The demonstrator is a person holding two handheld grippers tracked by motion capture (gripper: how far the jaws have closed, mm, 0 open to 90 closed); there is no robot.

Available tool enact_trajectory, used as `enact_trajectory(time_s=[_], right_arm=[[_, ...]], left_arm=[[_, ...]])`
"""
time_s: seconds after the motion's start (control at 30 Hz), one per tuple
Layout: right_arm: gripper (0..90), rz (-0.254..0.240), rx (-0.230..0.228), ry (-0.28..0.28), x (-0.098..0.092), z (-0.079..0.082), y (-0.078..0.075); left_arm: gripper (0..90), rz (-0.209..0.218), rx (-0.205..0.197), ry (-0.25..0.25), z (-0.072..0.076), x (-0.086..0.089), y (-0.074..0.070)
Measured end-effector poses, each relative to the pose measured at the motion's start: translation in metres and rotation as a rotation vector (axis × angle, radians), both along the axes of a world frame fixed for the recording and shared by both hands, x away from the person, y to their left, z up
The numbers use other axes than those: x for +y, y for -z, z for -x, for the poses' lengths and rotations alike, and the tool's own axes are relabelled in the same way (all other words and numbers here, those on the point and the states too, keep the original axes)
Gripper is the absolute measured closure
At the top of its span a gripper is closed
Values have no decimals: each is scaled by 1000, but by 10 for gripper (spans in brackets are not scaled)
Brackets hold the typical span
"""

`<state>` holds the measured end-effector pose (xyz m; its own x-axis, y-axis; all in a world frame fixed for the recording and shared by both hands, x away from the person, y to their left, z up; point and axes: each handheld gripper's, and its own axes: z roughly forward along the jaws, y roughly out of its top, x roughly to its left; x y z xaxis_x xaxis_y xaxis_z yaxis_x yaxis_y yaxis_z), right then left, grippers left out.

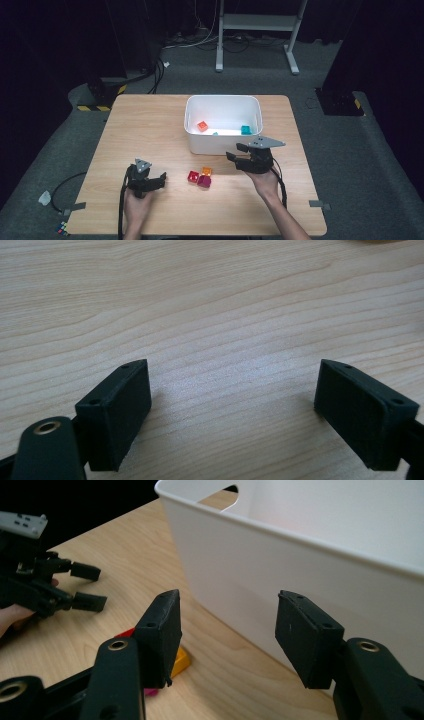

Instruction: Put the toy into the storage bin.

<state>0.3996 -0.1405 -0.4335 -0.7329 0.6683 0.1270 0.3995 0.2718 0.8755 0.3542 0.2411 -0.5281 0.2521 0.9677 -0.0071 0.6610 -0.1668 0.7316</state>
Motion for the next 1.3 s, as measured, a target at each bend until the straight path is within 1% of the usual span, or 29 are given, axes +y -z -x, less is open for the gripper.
enact_trajectory(time_s=[0.27, 0.43, 0.6, 0.83, 1.03, 1.07, 1.1, 1.2, 1.3], right_arm=[[435, 12, 24, -36, 9, 17, 24], [439, 28, 34, -51, 16, 26, 37], [440, 44, 57, -72, 24, 32, 51], [439, 66, 84, -109, 34, 38, 67], [439, 89, 94, -135, 44, 41, 76], [439, 85, 101, -138, 46, 41, 77], [439, 91, 105, -148, 49, 40, 78], [439, 117, 99, -166, 56, 40, 80], [439, 126, 101, -174, 62, 38, 82]], left_arm=[[152, 0, 0, 0, 0, 0, 0], [151, 0, 0, 0, 0, 0, 0], [151, 0, 0, 0, 0, 0, 0], [152, 0, -1, -1, 0, 0, 0], [151, 0, 0, 0, 0, 0, 0], [151, 0, 0, 0, 0, 0, 0], [151, 0, 0, 0, 0, 0, 0], [152, 0, 0, 0, 0, 0, 0], [151, 0, 0, 0, 0, 0, 0]])
